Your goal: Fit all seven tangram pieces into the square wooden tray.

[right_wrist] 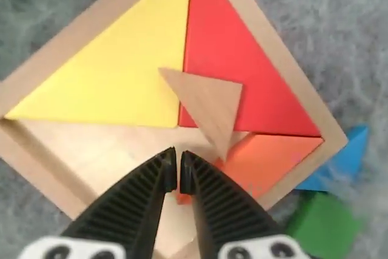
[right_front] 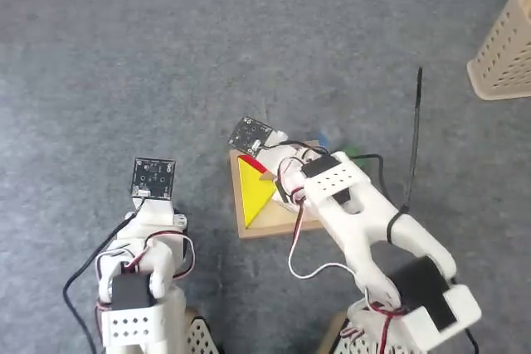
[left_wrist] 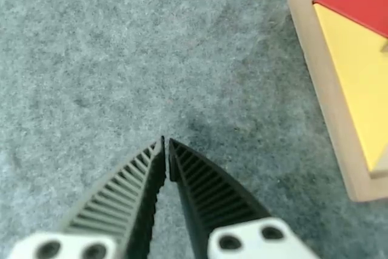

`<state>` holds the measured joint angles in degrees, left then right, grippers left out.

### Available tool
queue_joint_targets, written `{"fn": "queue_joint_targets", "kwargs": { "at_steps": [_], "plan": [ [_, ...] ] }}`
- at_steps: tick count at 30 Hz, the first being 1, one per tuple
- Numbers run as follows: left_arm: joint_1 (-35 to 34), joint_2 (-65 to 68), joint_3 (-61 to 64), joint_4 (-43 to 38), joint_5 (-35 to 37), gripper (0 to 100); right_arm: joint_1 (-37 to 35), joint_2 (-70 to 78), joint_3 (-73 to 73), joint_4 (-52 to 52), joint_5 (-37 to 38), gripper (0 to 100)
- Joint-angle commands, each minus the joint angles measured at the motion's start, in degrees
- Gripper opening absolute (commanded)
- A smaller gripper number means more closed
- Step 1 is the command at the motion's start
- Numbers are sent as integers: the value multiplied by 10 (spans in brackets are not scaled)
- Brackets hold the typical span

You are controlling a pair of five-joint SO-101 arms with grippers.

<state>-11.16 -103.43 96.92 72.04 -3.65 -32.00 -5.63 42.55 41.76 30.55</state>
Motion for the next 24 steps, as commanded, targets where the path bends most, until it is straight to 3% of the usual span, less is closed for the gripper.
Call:
{"fn": "queue_joint_targets", "kwargs": {
  "at_steps": [1,15,19,24],
  "plan": [
    [0,-11,-4,4,-3,12,32,-4,-47,-12,-20,6],
    [0,-11,-4,4,-3,12,44,-22,-87,1,-75,7],
    [0,-11,-4,4,-3,12,5,-65,-78,78,-41,7],
    [0,-11,-4,4,-3,12,-37,-57,-33,48,-18,7]
  ]
}}
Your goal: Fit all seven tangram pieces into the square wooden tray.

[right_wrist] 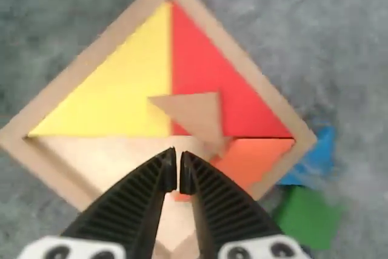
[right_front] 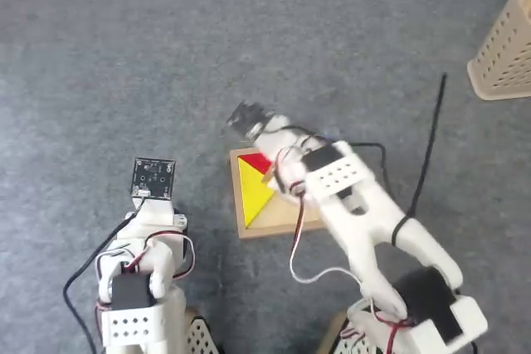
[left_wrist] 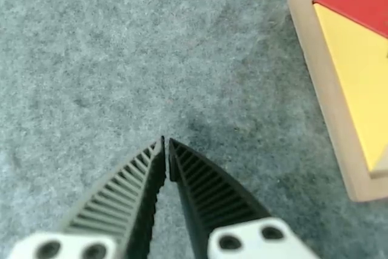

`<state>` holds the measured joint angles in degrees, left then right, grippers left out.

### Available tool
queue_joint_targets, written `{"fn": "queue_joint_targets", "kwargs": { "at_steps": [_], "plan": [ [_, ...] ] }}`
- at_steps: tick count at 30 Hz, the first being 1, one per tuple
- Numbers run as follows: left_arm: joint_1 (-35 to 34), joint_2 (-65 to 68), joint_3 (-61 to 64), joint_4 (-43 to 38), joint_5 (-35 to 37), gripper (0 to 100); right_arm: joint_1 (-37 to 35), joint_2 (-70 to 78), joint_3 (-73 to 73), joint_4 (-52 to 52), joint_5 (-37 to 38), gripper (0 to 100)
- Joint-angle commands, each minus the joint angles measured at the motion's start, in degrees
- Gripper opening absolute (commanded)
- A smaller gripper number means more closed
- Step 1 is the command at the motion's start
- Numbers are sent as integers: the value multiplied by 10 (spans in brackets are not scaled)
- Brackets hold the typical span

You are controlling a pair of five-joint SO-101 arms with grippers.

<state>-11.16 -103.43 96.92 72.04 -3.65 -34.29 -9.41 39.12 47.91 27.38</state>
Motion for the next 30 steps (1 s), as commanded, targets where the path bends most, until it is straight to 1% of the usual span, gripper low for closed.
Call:
{"fn": "queue_joint_targets", "kwargs": {
  "at_steps": [1,10,15,21,26,30],
  "plan": [
    [0,-11,-4,4,-3,12,-13,-7,-1,-20,14,7],
    [0,-11,-4,4,-3,12,43,95,-97,-22,14,7],
    [0,-11,-4,4,-3,12,62,108,-124,-22,14,7],
    [0,-11,-4,4,-3,12,65,105,-135,-22,13,7],
    [0,-11,-4,4,-3,12,48,51,-132,0,-45,7],
    [0,-11,-4,4,-3,12,17,-22,-74,-49,-87,7]
  ]
}}
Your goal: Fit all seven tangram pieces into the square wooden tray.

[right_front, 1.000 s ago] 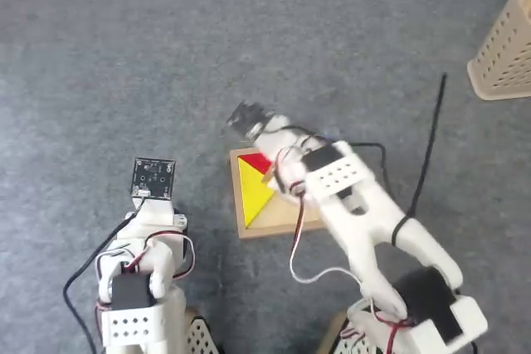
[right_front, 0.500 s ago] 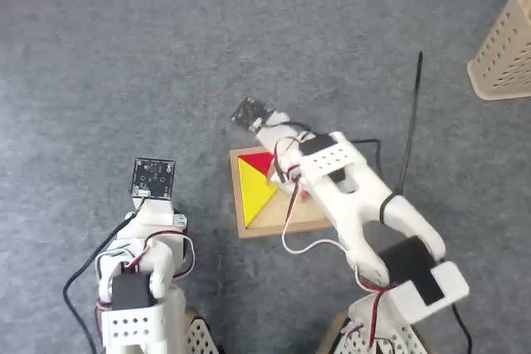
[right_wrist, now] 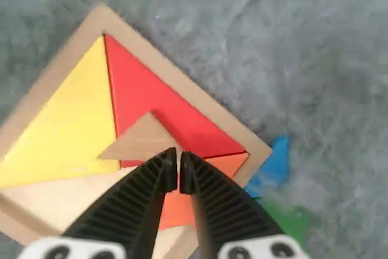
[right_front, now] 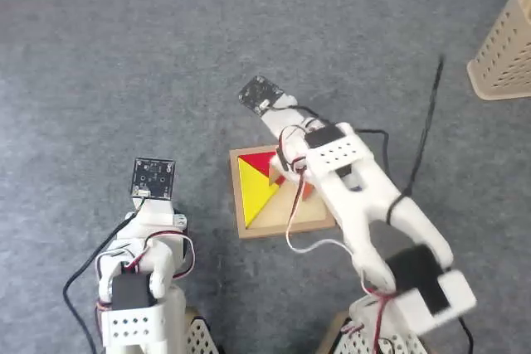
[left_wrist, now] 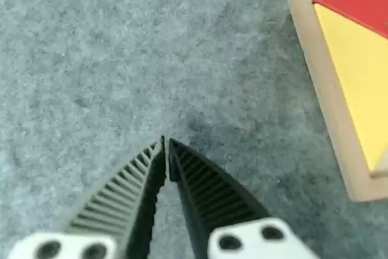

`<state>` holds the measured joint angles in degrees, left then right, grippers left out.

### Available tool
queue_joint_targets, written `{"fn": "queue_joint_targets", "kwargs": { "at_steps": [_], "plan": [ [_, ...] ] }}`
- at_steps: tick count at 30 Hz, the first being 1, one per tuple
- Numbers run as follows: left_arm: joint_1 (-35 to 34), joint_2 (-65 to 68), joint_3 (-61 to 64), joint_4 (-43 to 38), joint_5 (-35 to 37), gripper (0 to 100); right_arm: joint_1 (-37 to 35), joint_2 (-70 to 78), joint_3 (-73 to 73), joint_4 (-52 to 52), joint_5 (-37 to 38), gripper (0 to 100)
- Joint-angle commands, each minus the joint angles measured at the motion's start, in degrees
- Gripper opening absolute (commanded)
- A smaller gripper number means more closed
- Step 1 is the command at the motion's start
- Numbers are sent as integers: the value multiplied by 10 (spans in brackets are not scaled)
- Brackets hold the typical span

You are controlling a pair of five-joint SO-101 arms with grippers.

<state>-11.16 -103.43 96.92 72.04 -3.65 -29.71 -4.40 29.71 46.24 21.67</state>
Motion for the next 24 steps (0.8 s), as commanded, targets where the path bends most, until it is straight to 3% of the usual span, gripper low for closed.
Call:
{"fn": "queue_joint_targets", "kwargs": {
  "at_steps": [1,7,13,24],
  "plan": [
    [0,-11,-4,4,-3,12,-38,-86,39,-52,-38,7],
    [0,-11,-4,4,-3,12,-63,-64,91,-146,-42,14],
    [0,-11,-4,4,-3,12,-60,6,69,-150,-42,181],
    [0,-11,-4,4,-3,12,-58,34,63,-120,-41,147]
  ]
}}
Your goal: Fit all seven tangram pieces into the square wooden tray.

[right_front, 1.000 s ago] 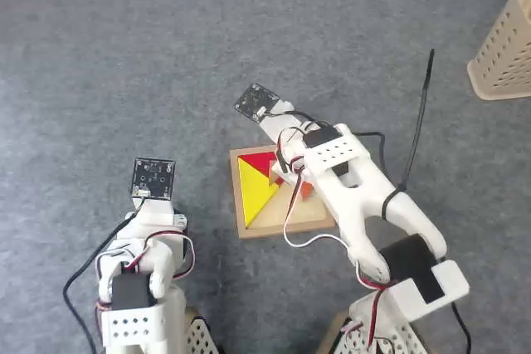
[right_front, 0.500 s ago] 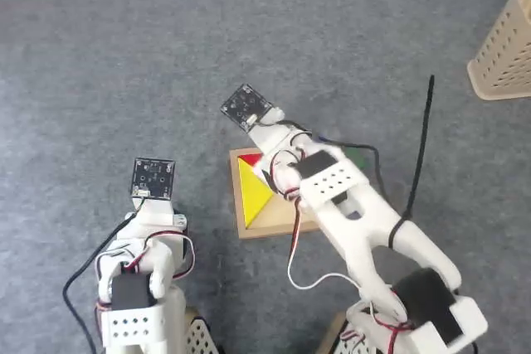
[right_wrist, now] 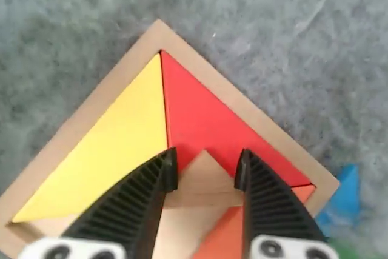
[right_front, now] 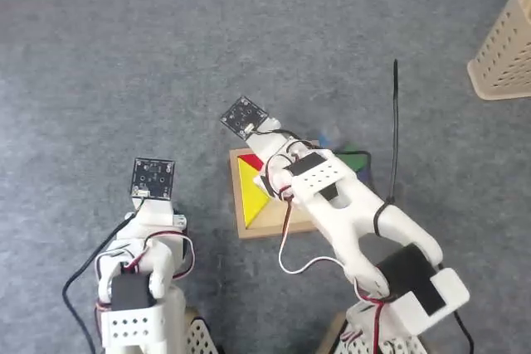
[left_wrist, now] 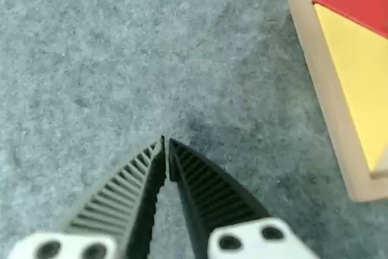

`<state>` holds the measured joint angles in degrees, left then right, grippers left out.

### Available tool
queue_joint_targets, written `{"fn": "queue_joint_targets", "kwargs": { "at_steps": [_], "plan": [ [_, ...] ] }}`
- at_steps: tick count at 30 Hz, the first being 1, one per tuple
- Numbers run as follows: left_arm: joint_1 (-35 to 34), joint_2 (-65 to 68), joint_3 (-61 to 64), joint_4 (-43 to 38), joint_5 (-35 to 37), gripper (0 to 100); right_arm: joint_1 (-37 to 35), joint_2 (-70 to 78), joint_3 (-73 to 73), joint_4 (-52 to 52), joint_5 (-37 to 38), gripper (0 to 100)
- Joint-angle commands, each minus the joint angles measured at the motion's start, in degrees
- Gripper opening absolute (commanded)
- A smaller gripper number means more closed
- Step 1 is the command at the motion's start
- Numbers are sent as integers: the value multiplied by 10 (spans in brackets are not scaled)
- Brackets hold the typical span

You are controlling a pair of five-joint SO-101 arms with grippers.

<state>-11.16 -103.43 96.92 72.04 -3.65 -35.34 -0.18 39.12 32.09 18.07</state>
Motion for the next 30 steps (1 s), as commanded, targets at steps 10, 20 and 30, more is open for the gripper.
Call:
{"fn": "queue_joint_targets", "kwargs": {
  "at_steps": [10,20,30],
  "plan": [
    [0,-11,-4,4,-3,12,-2,-12,-31,80,74,147],
    [0,-11,-4,4,-3,12,10,-103,-22,93,127,147],
    [0,-11,-4,4,-3,12,17,-204,82,91,140,147]
  ]
}}
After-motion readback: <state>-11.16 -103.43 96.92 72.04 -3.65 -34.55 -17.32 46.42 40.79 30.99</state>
